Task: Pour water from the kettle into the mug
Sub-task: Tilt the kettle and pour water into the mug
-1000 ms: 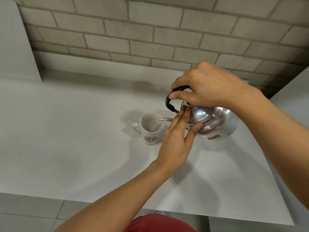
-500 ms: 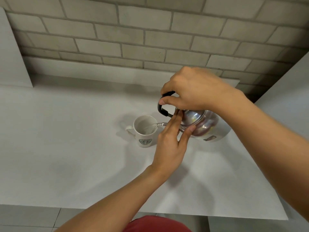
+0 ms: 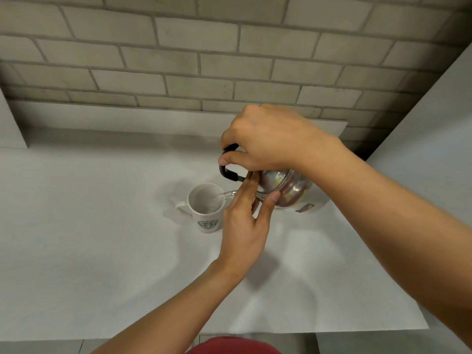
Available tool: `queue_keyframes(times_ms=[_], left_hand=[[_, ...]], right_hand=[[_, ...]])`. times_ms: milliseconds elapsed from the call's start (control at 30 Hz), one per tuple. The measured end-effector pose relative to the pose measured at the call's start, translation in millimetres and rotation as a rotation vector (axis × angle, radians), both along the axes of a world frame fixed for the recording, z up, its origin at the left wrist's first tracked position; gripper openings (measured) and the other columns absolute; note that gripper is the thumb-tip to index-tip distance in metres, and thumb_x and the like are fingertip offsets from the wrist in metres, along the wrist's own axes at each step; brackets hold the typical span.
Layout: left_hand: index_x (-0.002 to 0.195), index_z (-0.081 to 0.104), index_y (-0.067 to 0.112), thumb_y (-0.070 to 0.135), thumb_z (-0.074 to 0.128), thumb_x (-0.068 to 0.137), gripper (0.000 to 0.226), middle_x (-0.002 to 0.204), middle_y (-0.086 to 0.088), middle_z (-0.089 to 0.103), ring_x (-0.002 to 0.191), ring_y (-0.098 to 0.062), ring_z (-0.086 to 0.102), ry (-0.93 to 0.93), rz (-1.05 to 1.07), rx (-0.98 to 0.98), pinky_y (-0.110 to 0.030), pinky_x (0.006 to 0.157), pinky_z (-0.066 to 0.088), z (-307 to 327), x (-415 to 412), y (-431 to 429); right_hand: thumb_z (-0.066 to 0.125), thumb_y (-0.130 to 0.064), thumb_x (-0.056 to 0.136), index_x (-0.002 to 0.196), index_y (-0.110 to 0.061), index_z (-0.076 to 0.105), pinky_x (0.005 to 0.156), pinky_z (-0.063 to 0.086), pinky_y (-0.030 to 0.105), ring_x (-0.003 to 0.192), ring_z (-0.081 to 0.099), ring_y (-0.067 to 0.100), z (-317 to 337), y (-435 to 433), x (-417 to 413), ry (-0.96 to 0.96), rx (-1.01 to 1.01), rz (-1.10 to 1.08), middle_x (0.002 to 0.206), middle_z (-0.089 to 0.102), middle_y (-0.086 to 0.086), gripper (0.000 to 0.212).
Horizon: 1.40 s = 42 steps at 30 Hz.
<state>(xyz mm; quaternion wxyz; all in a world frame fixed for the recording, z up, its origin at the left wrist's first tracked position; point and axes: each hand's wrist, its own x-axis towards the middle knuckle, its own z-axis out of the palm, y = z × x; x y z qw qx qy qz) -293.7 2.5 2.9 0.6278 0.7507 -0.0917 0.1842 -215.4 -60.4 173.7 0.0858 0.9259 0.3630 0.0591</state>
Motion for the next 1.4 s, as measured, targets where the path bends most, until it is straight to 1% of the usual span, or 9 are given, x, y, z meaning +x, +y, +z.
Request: queue_keyframes(times_ms=[67, 167, 233, 333, 467, 567, 767, 967, 1400], left_hand=[[0.153, 0.049, 0.019, 0.029, 0.064, 0.103, 0.053, 0.139, 0.013, 0.066, 0.126, -0.001, 0.06, -0.009, 0.011, -0.009, -0.005, 0.097, 0.041, 0, 0, 0], [0.152, 0.049, 0.022, 0.026, 0.065, 0.103, 0.052, 0.132, 0.036, 0.06, 0.126, 0.008, 0.057, -0.016, 0.014, -0.042, -0.002, 0.096, 0.041, -2, 1, -2], [0.152, 0.05, 0.021, 0.024, 0.065, 0.103, 0.051, 0.131, 0.042, 0.056, 0.127, 0.012, 0.055, -0.03, 0.019, -0.048, -0.001, 0.096, 0.04, -3, 2, -2], [0.15, 0.051, 0.02, 0.021, 0.066, 0.103, 0.049, 0.132, 0.04, 0.055, 0.129, 0.014, 0.051, -0.057, 0.027, -0.06, 0.0, 0.096, 0.039, -5, 3, -2], [0.149, 0.053, 0.016, 0.021, 0.065, 0.104, 0.047, 0.137, 0.032, 0.055, 0.131, 0.011, 0.05, -0.065, 0.023, -0.079, -0.001, 0.097, 0.04, -6, 3, -1], [0.149, 0.052, 0.019, 0.02, 0.065, 0.104, 0.047, 0.135, 0.041, 0.053, 0.131, 0.014, 0.049, -0.064, 0.023, -0.095, 0.0, 0.097, 0.04, -7, 2, 0], [0.145, 0.049, 0.032, 0.017, 0.065, 0.103, 0.048, 0.133, 0.042, 0.054, 0.131, 0.012, 0.051, -0.065, 0.013, -0.134, 0.0, 0.096, 0.041, -3, -1, -1], [0.147, 0.05, 0.026, 0.021, 0.064, 0.103, 0.046, 0.134, 0.043, 0.054, 0.132, 0.013, 0.049, -0.069, 0.015, -0.153, 0.0, 0.097, 0.04, -4, 0, -1], [0.145, 0.057, 0.013, 0.022, 0.062, 0.104, 0.041, 0.139, 0.016, 0.062, 0.136, -0.002, 0.054, -0.047, -0.012, -0.211, -0.006, 0.1, 0.044, -2, 2, -2]], right_hand=[[0.055, -0.058, 0.097, 0.108, -0.028, 0.075, 0.064, 0.048, 0.036, 0.092, 0.065, 0.035, 2, 2, -1, 0.011, -0.01, 0.002, 0.094, 0.064, 0.003, 0.038], [0.055, -0.056, 0.098, 0.105, -0.025, 0.075, 0.067, 0.053, 0.039, 0.089, 0.064, 0.036, 3, 5, -2, 0.014, -0.033, 0.011, 0.087, 0.054, 0.001, 0.038], [0.055, -0.055, 0.098, 0.103, -0.023, 0.075, 0.068, 0.055, 0.04, 0.088, 0.064, 0.036, 4, 7, -2, 0.012, -0.043, 0.017, 0.085, 0.054, 0.001, 0.038], [0.057, -0.054, 0.098, 0.103, -0.022, 0.075, 0.068, 0.055, 0.039, 0.086, 0.064, 0.035, 6, 9, -1, 0.016, -0.048, 0.025, 0.083, 0.052, 0.001, 0.037], [0.057, -0.053, 0.098, 0.1, -0.022, 0.074, 0.06, 0.042, 0.034, 0.081, 0.06, 0.034, 5, 12, -1, 0.009, -0.036, 0.031, 0.069, 0.036, -0.005, 0.035], [0.057, -0.053, 0.098, 0.1, -0.023, 0.073, 0.061, 0.038, 0.034, 0.076, 0.052, 0.033, 4, 13, 0, 0.007, -0.026, 0.039, 0.067, 0.03, -0.007, 0.035], [0.058, -0.053, 0.097, 0.1, -0.022, 0.073, 0.061, 0.036, 0.034, 0.073, 0.045, 0.032, 2, 15, 1, -0.007, -0.016, 0.065, 0.067, 0.026, -0.009, 0.035], [0.06, -0.052, 0.097, 0.099, -0.022, 0.074, 0.054, 0.03, 0.03, 0.071, 0.046, 0.032, 3, 17, 2, -0.009, -0.031, 0.063, 0.067, 0.028, -0.008, 0.034], [0.062, -0.049, 0.097, 0.1, -0.021, 0.074, 0.047, 0.021, 0.026, 0.069, 0.043, 0.03, 6, 20, 5, -0.006, -0.038, 0.066, 0.066, 0.029, -0.008, 0.03]])
